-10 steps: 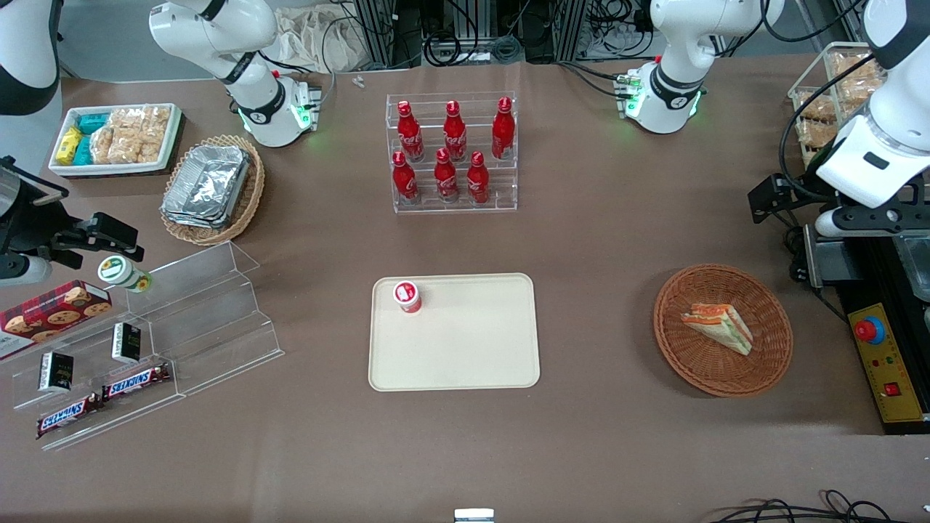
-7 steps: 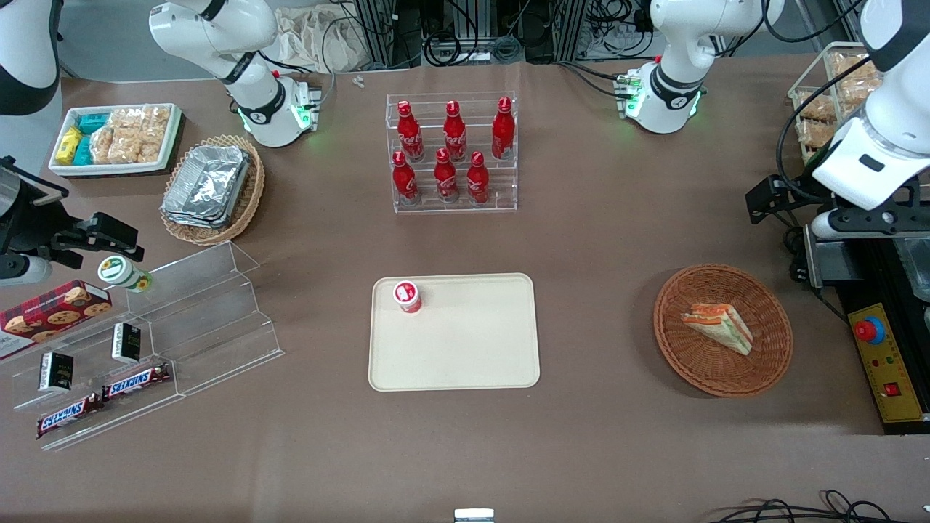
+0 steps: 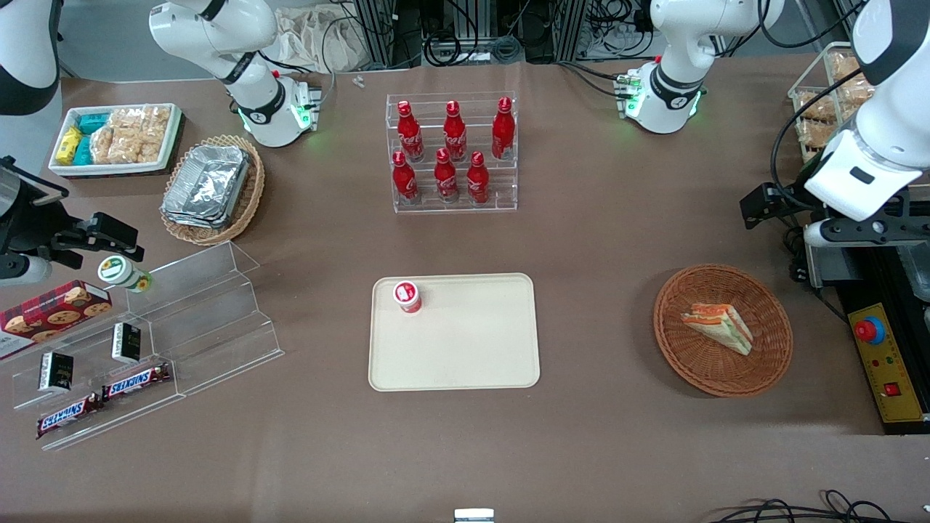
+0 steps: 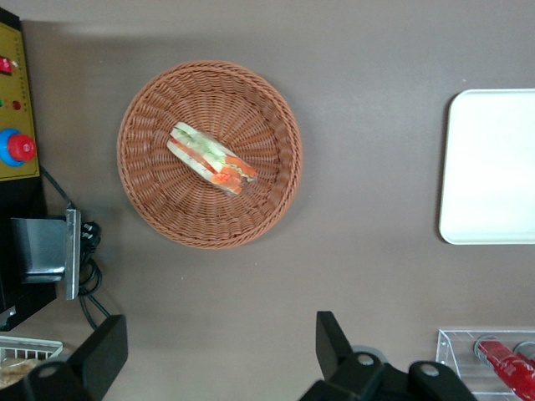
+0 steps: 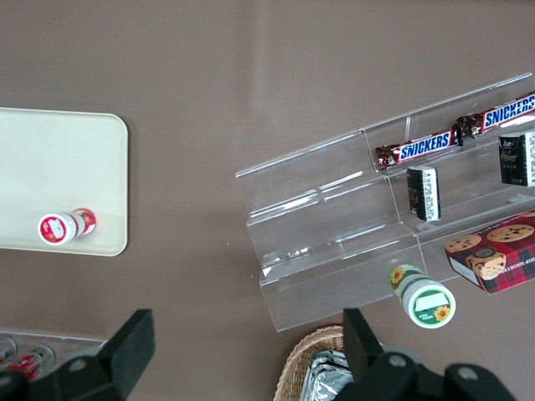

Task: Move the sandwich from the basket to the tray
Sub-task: 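Move the left gripper down over the sandwich in the wicker basket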

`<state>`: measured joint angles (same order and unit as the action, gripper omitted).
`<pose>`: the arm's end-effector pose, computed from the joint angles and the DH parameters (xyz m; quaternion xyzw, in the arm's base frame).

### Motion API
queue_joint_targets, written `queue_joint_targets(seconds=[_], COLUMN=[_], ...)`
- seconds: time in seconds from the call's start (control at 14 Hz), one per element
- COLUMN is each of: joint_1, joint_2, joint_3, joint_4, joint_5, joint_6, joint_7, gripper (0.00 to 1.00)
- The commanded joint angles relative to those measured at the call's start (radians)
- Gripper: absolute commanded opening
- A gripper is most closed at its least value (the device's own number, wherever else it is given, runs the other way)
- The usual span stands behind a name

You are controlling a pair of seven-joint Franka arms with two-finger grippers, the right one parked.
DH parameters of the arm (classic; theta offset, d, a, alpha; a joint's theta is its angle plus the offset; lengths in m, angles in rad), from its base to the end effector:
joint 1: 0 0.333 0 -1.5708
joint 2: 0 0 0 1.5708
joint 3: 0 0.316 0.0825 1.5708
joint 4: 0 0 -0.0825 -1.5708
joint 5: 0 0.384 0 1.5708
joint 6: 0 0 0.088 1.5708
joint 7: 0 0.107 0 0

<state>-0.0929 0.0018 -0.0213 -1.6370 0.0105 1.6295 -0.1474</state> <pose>0.5553 -0.0626 0.5973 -0.9998 -0.0163 0.0039 0.0058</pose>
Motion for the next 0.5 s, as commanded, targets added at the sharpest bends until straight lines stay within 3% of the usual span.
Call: queue_joint_targets(seconds=[0.0, 0.14, 0.43], joint_1=[0.009, 0.009, 0.010], joint_2=[0.020, 0.046, 0.107], joint_3=[0.032, 0.050, 0.083], joint_4=[0.011, 0.005, 0.003], joint_5=[-0.006, -0.006, -0.020], joint_6=[-0.007, -0.005, 0.004], joint_7=[-0.122, -0.290, -0.409], gripper=[1.00, 1.00, 1.00])
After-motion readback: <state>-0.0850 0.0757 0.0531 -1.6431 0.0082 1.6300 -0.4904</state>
